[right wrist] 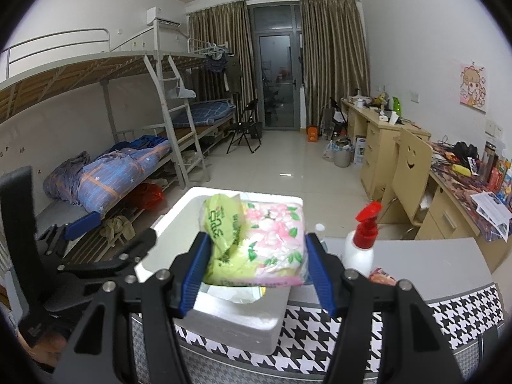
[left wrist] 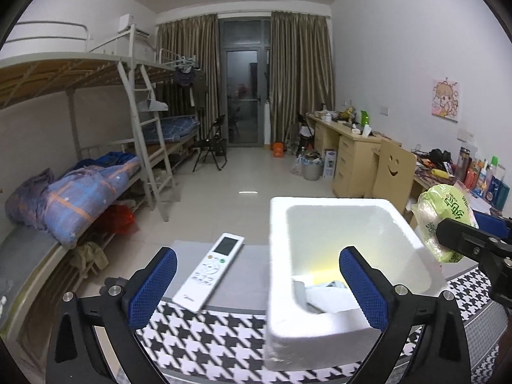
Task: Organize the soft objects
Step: 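Lower the tissue pack into the box and open the right gripper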
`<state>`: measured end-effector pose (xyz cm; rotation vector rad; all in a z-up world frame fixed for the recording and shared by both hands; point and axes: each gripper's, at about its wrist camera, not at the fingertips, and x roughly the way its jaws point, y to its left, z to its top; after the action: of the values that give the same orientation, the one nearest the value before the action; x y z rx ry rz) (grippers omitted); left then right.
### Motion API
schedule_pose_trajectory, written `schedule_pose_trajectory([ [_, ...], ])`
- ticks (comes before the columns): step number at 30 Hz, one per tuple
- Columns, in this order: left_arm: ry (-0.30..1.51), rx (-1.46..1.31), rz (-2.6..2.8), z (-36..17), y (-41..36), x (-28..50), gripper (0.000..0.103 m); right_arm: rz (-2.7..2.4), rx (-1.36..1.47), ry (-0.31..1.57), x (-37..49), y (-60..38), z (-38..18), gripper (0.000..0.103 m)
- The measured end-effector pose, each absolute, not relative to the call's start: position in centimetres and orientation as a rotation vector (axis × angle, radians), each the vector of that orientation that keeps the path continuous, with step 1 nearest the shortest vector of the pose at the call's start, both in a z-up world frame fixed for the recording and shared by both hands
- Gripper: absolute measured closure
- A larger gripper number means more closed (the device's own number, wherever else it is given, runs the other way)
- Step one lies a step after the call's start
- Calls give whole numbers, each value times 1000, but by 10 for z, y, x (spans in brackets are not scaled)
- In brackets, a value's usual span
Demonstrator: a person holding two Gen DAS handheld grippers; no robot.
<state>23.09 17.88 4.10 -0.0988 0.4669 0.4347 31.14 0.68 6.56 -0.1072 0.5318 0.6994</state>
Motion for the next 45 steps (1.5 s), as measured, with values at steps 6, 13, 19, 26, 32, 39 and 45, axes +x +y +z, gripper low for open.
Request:
schedule_pose_trajectory([
  [6,463,-89,465,41,187,218,1,714,-115,543,314,17,62,39],
  [13,452,-91,493,41,197,205,1,724,-128,555,317,28,58,39],
  [19,447,-91,498,40,200,198,1,717,-145,581,325,40,52,38],
  [26,439,-105,502,37,206,193,1,725,-140,646,344,50,42,30],
  [32,442,-107,501,37,209,192,1,720,-129,661,350,50,35,15],
  [39,450,-98,495,38,210,191,1,717,-140,643,341,49,38,14],
  [45,449,-99,497,39,208,191,1,723,-142,617,331,41,45,14],
])
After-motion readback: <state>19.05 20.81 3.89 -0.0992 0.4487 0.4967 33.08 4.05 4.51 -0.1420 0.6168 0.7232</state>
